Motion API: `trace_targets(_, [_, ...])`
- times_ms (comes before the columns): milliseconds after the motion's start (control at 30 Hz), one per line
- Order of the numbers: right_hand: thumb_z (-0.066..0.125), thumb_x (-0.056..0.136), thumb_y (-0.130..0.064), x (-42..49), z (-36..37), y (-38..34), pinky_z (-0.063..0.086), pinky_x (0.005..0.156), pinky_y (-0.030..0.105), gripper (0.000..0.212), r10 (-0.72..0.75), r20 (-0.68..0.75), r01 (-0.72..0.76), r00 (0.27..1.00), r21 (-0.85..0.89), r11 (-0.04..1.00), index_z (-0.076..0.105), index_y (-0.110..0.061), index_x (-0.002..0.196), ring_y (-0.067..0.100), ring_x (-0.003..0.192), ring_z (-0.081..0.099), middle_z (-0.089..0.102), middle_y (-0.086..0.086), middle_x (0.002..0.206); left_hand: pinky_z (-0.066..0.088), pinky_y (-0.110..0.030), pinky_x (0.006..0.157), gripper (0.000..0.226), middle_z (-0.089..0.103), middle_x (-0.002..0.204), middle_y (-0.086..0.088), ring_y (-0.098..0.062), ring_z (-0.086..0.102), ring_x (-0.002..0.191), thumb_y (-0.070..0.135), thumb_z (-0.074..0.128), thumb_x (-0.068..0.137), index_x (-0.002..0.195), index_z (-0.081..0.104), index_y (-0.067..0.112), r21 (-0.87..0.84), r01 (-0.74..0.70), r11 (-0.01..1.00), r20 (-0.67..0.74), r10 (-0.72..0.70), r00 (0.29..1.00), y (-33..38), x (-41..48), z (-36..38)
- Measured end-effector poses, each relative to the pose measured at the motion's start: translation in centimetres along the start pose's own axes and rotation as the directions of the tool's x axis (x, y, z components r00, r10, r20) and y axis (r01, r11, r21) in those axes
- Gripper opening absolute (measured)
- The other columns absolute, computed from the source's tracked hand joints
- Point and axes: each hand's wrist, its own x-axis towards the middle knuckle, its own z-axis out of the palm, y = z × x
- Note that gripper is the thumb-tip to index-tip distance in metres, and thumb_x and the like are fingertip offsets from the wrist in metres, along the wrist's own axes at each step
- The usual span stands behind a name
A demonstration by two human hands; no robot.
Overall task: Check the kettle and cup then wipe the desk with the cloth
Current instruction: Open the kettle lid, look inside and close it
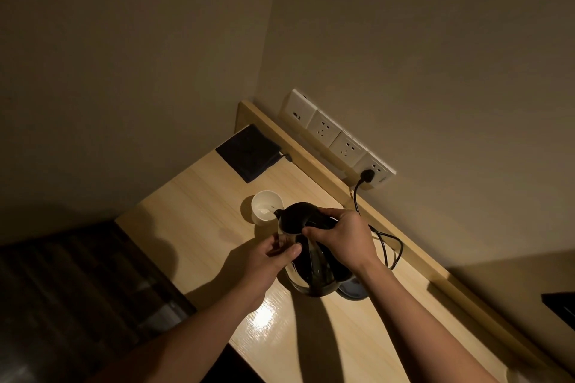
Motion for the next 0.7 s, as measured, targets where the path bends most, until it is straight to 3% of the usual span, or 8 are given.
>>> trace_targets(233, [0.084,0.081,-0.053,0.6,-0.4,-0.3,0.051,0.063,0.017,0.060,-0.008,-0.002,0.008,1.000,-0.038,0.999,0.070,-0.025,0.132,0.001,0.084,0.065,0.076,-0.006,0.109,0.052,-0.045,0.110,0.040,0.078,0.120,0.002,-0.018,0.069,0.120,0.030,0.082,0.088,0.126,0.072,0.023,-0.056,0.033,0.998,0.015,-0.032,0.999,0.4,-0.1,0.5])
trace_targets(500, [0.085,0.079,-0.054,1.6,-0.9,-0.6,0.060,0.065,0.025,0.058,-0.009,0.027,0.011,1.000,-0.075,0.997,0.072,-0.025,0.128,0.003,0.083,0.070,0.077,-0.009,0.103,0.052,-0.045,0.110,0.040,0.077,0.123,-0.005,-0.022,0.069,0.122,0.027,0.080,0.088,0.126,0.071,0.018,-0.128,0.051,0.990,0.033,-0.047,0.998,0.6,-0.2,1.0])
trace_targets(700, [0.085,0.078,-0.054,2.4,-1.1,-1.3,0.054,0.061,0.019,0.056,-0.020,0.041,0.024,0.999,-0.103,0.994,0.074,-0.024,0.123,-0.001,0.079,0.066,0.077,-0.010,0.101,0.049,-0.049,0.114,0.055,0.075,0.126,-0.007,-0.023,0.068,0.122,0.035,0.081,0.079,0.128,0.069,0.016,-0.157,0.059,0.986,0.030,-0.055,0.998,0.7,0.0,1.2])
